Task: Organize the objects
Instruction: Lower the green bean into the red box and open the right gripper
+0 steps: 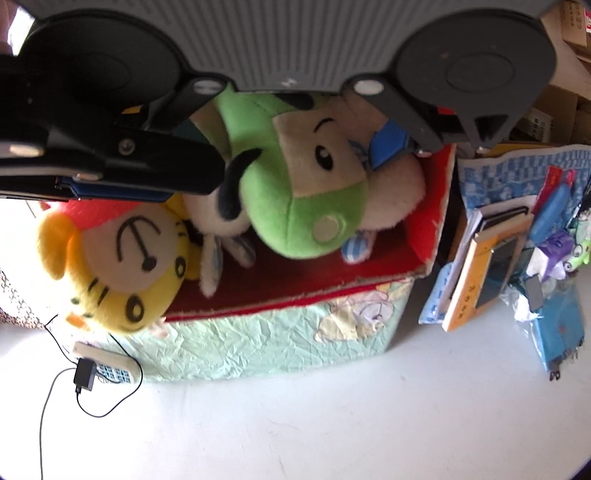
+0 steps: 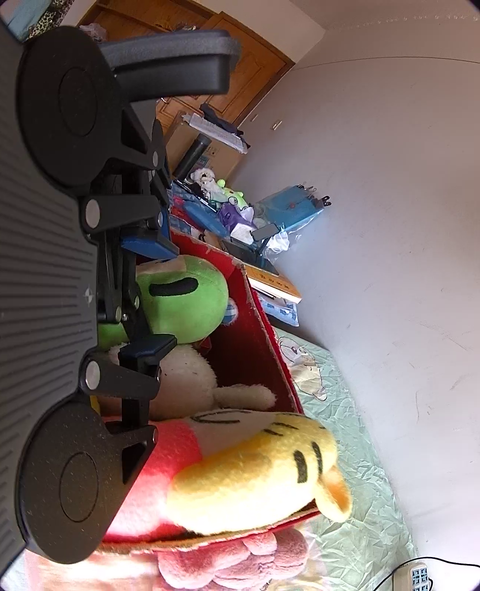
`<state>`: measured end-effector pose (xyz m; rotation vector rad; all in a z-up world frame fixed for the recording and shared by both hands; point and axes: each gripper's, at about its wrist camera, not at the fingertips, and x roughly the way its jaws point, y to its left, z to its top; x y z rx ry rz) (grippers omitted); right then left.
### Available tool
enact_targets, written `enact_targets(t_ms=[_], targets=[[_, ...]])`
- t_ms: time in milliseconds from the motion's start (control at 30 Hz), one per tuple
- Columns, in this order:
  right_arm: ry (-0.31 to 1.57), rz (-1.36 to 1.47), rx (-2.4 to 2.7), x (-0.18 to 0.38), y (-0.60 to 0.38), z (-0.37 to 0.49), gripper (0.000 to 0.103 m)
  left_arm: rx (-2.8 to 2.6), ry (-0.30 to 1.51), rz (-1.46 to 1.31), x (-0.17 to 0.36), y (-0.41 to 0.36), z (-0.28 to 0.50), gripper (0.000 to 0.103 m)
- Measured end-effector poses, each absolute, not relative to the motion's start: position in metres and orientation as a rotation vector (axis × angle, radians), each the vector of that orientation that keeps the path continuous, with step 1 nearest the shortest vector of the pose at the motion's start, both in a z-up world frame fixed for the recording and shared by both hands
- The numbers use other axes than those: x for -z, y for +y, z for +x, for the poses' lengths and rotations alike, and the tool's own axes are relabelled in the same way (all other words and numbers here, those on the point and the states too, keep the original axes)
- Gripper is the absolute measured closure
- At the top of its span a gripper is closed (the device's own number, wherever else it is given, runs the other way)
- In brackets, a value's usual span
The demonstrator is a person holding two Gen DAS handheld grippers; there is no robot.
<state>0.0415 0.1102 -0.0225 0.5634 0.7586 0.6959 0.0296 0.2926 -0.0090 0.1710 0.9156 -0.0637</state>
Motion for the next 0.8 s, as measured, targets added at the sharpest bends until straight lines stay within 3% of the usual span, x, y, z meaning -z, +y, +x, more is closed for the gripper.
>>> enact_targets(t_ms=[800], targets=[[0.771, 0.613, -0.846, 0.017, 0.017, 0.031, 0.054, -0.043, 0.892, 0.171, -0.016, 0.195, -0.006, 0.01]])
